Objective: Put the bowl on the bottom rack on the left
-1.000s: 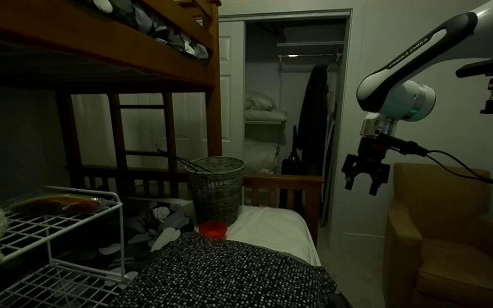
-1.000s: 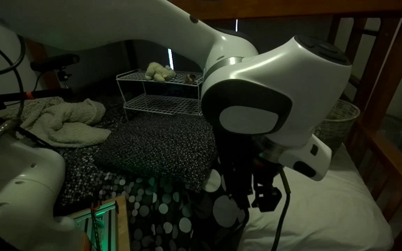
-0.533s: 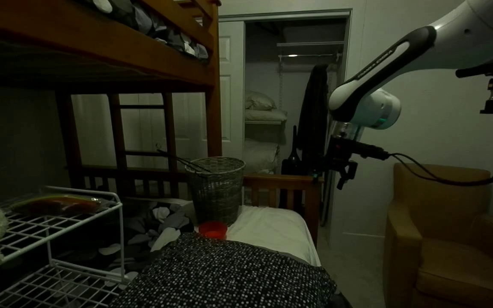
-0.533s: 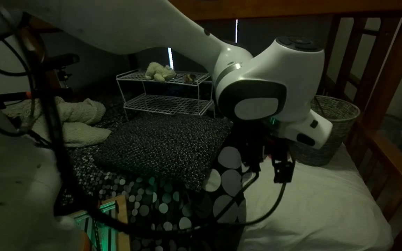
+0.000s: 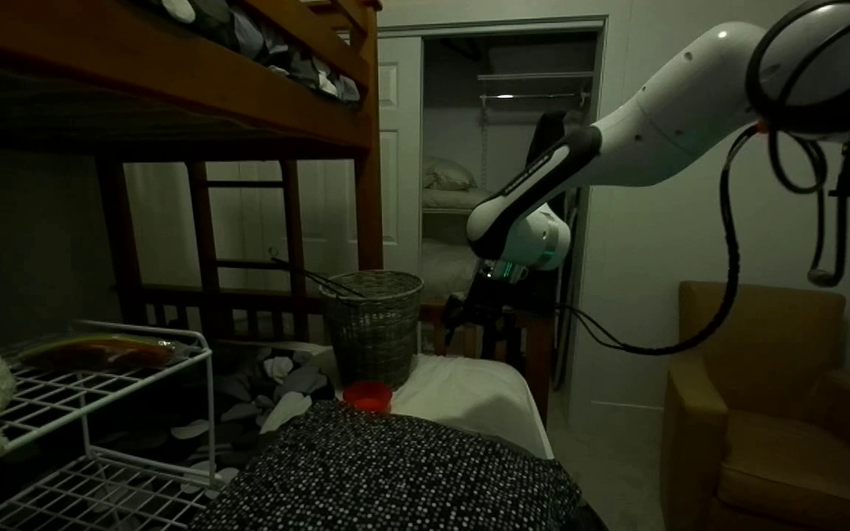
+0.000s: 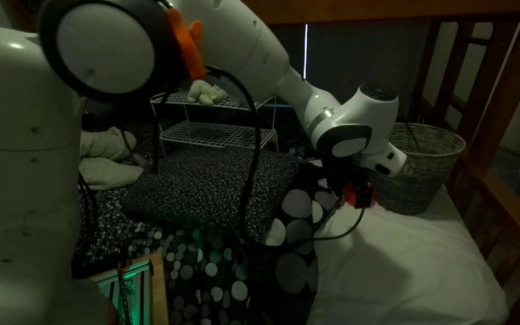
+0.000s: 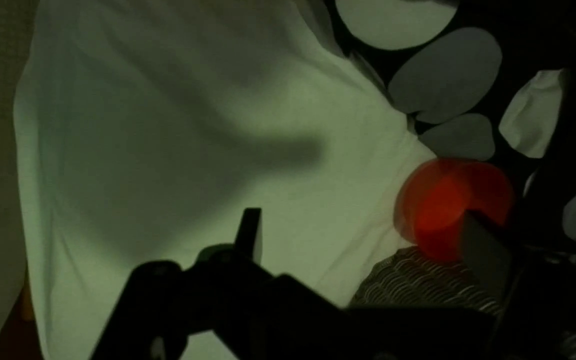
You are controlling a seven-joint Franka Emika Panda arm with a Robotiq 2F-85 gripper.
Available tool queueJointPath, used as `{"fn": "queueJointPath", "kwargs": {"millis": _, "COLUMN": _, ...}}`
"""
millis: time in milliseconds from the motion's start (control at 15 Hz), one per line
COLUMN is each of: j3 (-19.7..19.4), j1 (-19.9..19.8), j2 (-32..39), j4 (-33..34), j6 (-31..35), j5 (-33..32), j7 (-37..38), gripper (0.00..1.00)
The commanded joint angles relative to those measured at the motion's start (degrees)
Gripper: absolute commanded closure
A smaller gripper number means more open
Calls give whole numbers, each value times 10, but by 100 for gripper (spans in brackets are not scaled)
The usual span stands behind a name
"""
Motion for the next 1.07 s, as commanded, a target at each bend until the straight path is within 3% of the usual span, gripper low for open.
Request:
{"fn": "queueJointPath", "kwargs": {"millis": 0, "j3": 5, "j1": -5, "j2": 22, "j4": 19, "j6": -1, "j5": -4, "j7": 6, "gripper": 0}}
{"fn": "queueJointPath", "kwargs": {"millis": 333, "j3": 5, "j1": -7, "j2": 42, "j4": 46, "j6": -2, "j5": -4, "j7": 7, "gripper": 0}}
{"fn": "queueJointPath", "kwargs": {"millis": 600, "j3": 12, "j1": 16, "j2": 104, "j4": 87, "j6": 59, "j5": -1, "j7": 50, "gripper": 0}}
{"fn": "queueJointPath", "kwargs": {"millis": 1000, "j3": -22, "j1": 81, "j2": 199, "j4": 148, "j6": 157, "j5": -46, "j7": 140, "gripper": 0}}
